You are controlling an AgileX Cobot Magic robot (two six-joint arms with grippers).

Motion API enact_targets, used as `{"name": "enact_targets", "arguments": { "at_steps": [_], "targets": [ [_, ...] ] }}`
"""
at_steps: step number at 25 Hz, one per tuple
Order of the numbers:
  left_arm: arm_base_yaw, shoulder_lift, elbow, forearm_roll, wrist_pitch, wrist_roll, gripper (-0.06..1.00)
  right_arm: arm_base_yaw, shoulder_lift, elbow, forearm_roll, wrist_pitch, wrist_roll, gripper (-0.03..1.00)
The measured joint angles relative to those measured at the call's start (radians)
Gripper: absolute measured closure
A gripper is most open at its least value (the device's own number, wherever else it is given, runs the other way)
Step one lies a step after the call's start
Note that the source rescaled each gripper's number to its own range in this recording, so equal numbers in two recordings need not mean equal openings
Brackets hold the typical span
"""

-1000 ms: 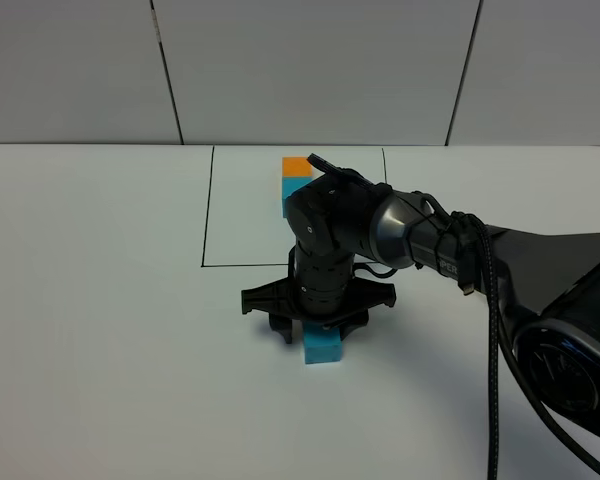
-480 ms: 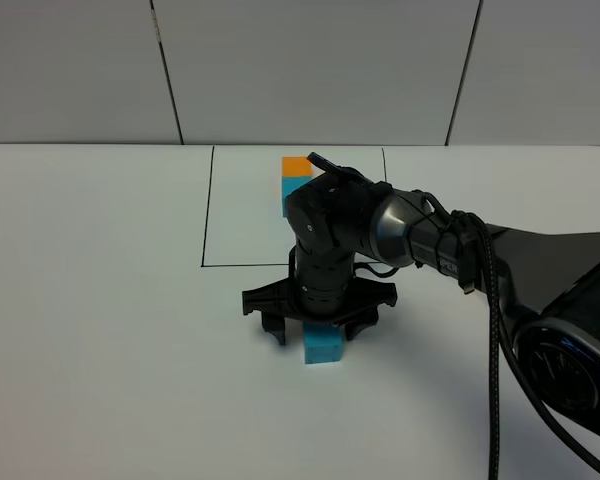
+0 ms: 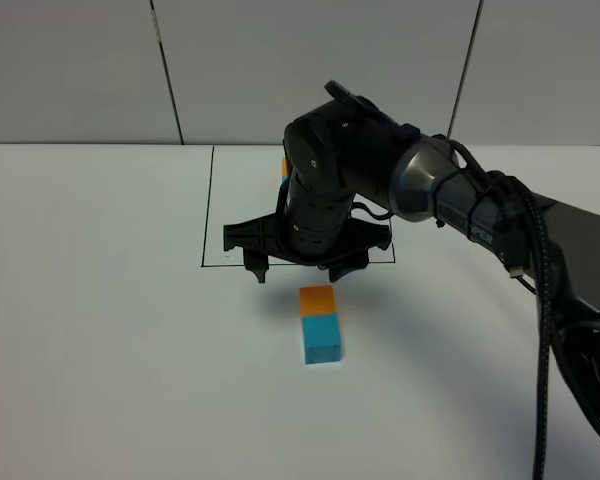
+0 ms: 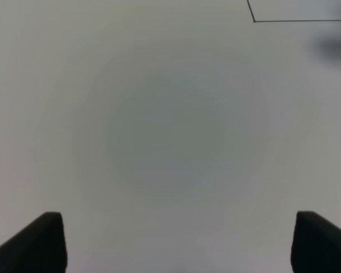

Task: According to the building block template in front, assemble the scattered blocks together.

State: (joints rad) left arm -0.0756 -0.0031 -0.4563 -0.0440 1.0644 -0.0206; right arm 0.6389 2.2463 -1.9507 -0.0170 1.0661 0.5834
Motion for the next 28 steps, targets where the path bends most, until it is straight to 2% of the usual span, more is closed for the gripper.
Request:
{"name": "enact_targets", "arguments": {
  "at_steps": [2, 6, 9, 13, 17, 23, 28],
  "targets": [
    [0.0, 0.0, 0.0, 0.0, 0.0, 0.0, -0.03, 0.0, -0.03, -0.008, -0.023, 0.006, -0.001, 0.03],
    [0.0, 0.0, 0.0, 0.0, 0.0, 0.001, -0.03, -0.003, -0.082, -0.01, -0.138, 0.04, -0.001, 0.04],
    [0.0, 0.0, 0.0, 0.0, 0.0, 0.001, -0.03, -0.039, -0.115, -0.01, -0.182, 0.087, -0.016, 0.05],
    [0.0, 0.0, 0.0, 0.0, 0.0, 0.001, -0.03, -0.119, -0.138, -0.01, -0.169, 0.142, -0.108, 0.07],
    [0.0, 0.0, 0.0, 0.0, 0.0, 0.001, -0.03, -0.191, -0.159, -0.01, -0.133, 0.145, -0.2, 0.1],
    [0.0, 0.0, 0.0, 0.0, 0.0, 0.001, -0.03, -0.297, -0.186, -0.01, -0.059, 0.147, -0.261, 0.14],
    [0.0, 0.0, 0.0, 0.0, 0.0, 0.001, -0.03, -0.353, -0.222, 0.034, -0.041, 0.148, -0.297, 0.16]
  ]
}}
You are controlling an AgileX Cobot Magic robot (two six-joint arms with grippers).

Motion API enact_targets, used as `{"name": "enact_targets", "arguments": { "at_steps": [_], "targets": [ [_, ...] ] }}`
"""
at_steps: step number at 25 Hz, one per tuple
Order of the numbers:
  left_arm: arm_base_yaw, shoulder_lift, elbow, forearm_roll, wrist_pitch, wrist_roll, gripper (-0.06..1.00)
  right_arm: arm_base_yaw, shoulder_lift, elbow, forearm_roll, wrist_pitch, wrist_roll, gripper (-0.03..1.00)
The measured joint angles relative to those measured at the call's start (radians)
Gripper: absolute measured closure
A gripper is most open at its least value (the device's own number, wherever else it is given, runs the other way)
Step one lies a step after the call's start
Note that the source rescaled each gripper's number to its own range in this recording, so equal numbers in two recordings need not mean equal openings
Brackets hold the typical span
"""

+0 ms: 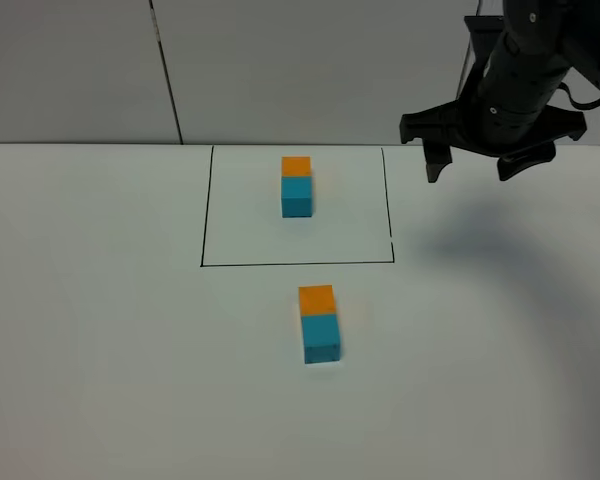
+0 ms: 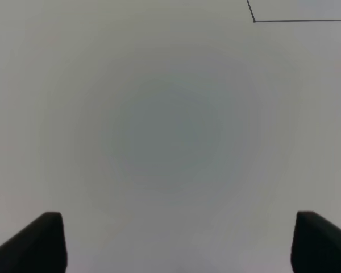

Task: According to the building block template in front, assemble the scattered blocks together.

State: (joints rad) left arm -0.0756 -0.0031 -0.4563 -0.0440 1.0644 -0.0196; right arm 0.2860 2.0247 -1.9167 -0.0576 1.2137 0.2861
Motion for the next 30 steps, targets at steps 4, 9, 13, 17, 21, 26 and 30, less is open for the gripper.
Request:
{"name": "enact_targets", "arguments": {
  "at_steps": [4, 9, 13, 17, 21, 26, 30],
  "targets": [
    [0.0, 0.0, 0.0, 0.0, 0.0, 0.0, -0.03, -0.049, -0.044, 0.076, 0.006, 0.001, -0.033, 0.19],
    [0.0, 0.0, 0.0, 0.0, 0.0, 0.0, -0.03, -0.118, -0.121, 0.177, 0.007, 0.001, -0.091, 0.2],
    [0.0, 0.0, 0.0, 0.0, 0.0, 0.0, -0.03, -0.173, -0.191, 0.263, 0.009, 0.001, -0.124, 0.22],
    [0.0, 0.0, 0.0, 0.0, 0.0, 0.0, -0.03, -0.228, -0.271, 0.37, 0.011, 0.001, -0.158, 0.23],
    [0.0, 0.0, 0.0, 0.0, 0.0, -0.001, -0.03, -0.268, -0.364, 0.488, 0.011, -0.003, -0.168, 0.25],
    [0.0, 0.0, 0.0, 0.0, 0.0, -0.001, -0.03, -0.276, -0.502, 0.645, 0.011, -0.02, -0.169, 0.27],
    [0.0, 0.0, 0.0, 0.0, 0.0, -0.001, -0.03, -0.276, -0.635, 0.789, 0.012, -0.06, -0.166, 0.28]
  ]
}}
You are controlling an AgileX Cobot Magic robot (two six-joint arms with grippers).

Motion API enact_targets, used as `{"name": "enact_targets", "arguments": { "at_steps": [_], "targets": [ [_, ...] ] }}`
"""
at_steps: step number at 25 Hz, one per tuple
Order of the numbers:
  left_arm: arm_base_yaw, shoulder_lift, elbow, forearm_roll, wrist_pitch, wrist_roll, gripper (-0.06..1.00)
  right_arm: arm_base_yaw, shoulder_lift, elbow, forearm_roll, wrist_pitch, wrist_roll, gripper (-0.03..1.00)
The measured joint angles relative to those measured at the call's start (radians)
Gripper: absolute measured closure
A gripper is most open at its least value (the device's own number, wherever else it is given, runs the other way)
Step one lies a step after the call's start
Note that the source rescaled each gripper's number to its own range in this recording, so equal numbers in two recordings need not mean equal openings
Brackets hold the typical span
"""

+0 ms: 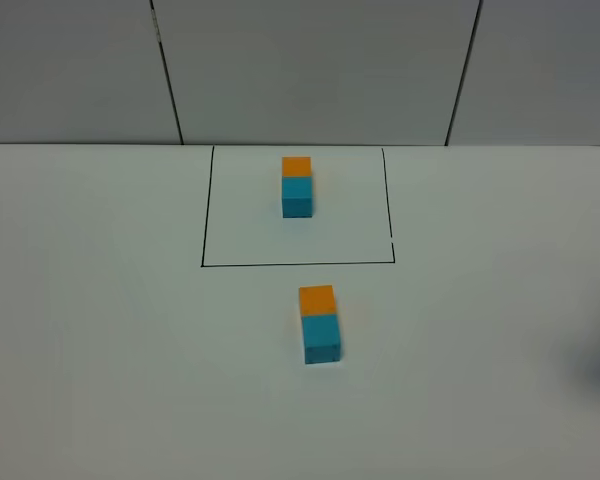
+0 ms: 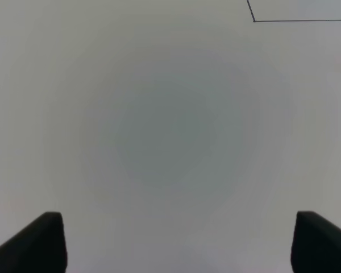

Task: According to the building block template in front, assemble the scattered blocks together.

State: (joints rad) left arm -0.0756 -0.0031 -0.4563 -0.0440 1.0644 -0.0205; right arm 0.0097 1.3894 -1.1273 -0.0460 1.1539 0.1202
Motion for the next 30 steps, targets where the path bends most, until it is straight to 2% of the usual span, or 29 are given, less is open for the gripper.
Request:
{"name": "enact_targets", "arguments": {
  "at_steps": [5, 11, 15, 19, 30],
  "targets": [
    [0.0, 0.0, 0.0, 0.0, 0.0, 0.0, -0.03, 0.0, -0.194, 0.213, 0.0, -0.078, 0.015, 0.28],
    [0.0, 0.0, 0.0, 0.0, 0.0, 0.0, -0.03, 0.0, -0.472, 0.375, -0.014, -0.092, 0.029, 0.28],
    [0.0, 0.0, 0.0, 0.0, 0.0, 0.0, -0.03, 0.0, -0.639, 0.441, -0.02, -0.055, 0.052, 0.29],
    [0.0, 0.0, 0.0, 0.0, 0.0, 0.0, -0.03, 0.023, -0.769, 0.501, -0.027, -0.064, 0.054, 0.29],
    [0.0, 0.0, 0.0, 0.0, 0.0, 0.0, -0.03, 0.043, -1.037, 0.587, -0.052, -0.031, 0.064, 0.33]
  ]
}}
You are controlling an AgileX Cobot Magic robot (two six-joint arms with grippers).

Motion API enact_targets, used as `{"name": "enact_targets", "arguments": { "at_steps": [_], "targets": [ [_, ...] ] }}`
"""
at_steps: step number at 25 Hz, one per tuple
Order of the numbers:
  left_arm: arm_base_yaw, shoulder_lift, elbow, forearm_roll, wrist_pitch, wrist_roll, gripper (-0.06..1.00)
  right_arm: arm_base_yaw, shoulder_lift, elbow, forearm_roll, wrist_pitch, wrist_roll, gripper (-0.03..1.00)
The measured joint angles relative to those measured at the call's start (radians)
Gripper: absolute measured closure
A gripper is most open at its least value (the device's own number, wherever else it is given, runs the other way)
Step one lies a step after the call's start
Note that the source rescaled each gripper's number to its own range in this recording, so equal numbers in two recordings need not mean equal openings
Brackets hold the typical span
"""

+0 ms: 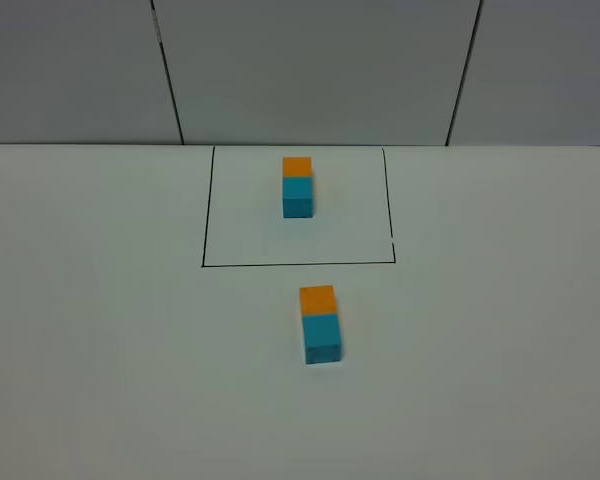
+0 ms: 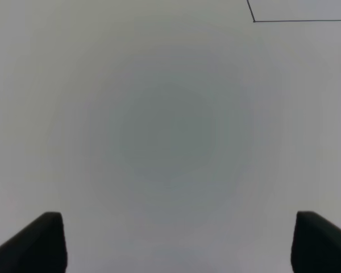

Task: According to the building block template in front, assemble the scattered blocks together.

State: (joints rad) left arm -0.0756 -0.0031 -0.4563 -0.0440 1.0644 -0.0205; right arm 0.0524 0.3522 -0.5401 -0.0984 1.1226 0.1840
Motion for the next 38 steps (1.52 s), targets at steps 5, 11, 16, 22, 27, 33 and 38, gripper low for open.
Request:
{"name": "enact_targets", "arguments": {
  "at_steps": [5, 11, 16, 22, 27, 33, 38],
  "targets": [
    [0.0, 0.0, 0.0, 0.0, 0.0, 0.0, -0.03, 0.0, -0.111, 0.005, -0.024, 0.005, 0.001, 0.36],
    [0.0, 0.0, 0.0, 0.0, 0.0, 0.0, -0.03, 0.0, -0.174, 0.005, -0.038, 0.012, 0.005, 0.38],
    [0.0, 0.0, 0.0, 0.0, 0.0, 0.0, -0.03, 0.0, -0.219, 0.017, -0.038, -0.016, 0.008, 0.38],
    [0.0, 0.0, 0.0, 0.0, 0.0, 0.0, -0.03, 0.0, -0.31, 0.036, -0.041, -0.046, 0.008, 0.38],
    [0.0, 0.0, 0.0, 0.0, 0.0, 0.001, -0.03, 0.0, -0.314, 0.036, -0.046, -0.048, 0.008, 0.38],
    [0.0, 0.0, 0.0, 0.0, 0.0, 0.001, -0.03, 0.0, -0.315, 0.036, -0.063, -0.048, 0.035, 0.38],
    [0.0, 0.0, 0.0, 0.0, 0.0, 0.001, -0.03, 0.0, -0.315, 0.036, -0.078, -0.048, 0.051, 0.38]
  ]
}}
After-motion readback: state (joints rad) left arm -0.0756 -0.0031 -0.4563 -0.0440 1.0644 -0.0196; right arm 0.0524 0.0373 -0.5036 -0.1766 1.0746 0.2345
